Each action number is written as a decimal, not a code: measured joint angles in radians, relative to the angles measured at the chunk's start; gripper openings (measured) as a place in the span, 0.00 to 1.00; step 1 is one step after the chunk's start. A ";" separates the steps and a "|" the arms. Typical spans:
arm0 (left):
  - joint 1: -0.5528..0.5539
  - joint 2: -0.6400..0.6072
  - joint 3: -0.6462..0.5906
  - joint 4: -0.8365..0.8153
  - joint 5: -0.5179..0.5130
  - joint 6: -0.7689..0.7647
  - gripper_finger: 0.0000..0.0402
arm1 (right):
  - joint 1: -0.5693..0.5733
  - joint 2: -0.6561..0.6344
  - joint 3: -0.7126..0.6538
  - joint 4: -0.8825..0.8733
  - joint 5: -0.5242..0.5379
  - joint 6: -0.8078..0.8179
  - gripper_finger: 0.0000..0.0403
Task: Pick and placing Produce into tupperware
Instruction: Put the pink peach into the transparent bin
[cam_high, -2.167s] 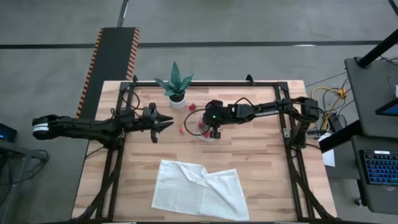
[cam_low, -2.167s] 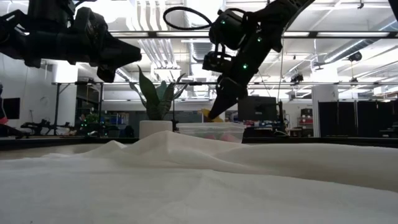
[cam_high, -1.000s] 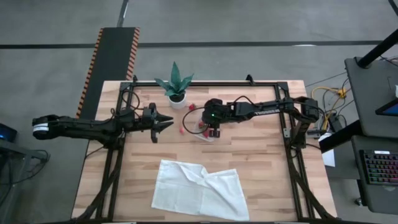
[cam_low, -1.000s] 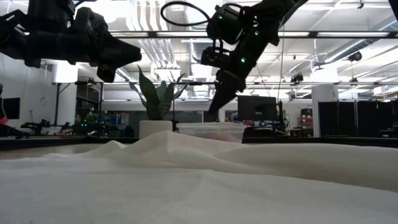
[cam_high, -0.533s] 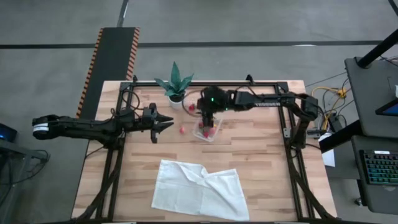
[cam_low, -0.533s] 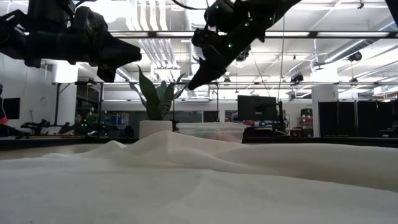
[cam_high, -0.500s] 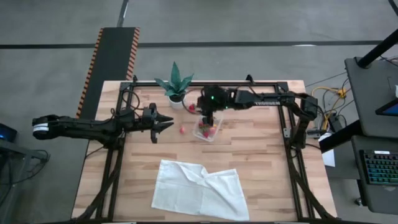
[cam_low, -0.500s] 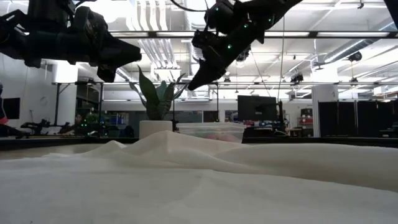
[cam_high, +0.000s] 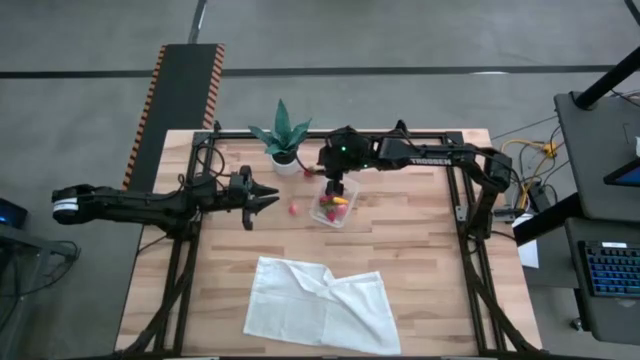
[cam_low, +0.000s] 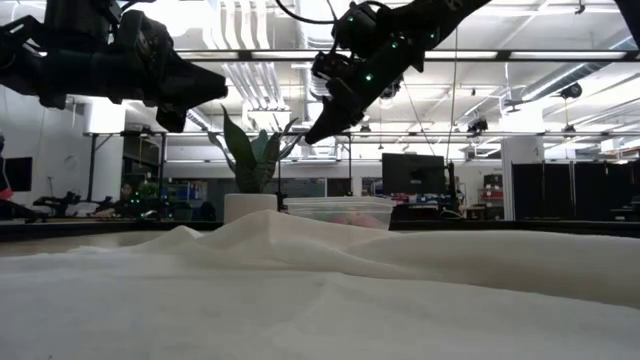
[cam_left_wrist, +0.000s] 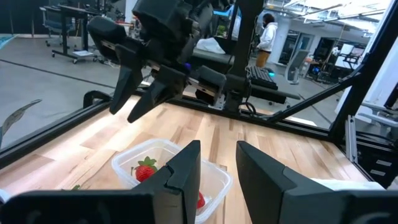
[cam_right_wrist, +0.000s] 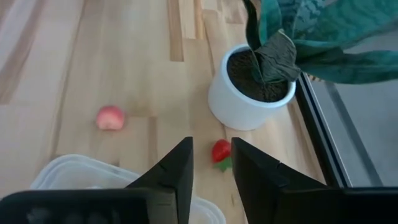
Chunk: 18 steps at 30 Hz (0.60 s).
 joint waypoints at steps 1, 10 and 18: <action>0.000 0.000 0.000 0.000 0.000 0.000 0.22 | 0.000 -0.004 0.000 -0.002 0.001 0.012 0.23; 0.000 0.000 0.000 0.006 0.000 0.054 0.22 | 0.044 -0.153 -0.025 -0.076 0.004 0.027 0.03; 0.000 0.000 0.028 0.046 0.003 0.157 0.22 | 0.110 -0.427 -0.154 -0.083 0.008 0.085 0.02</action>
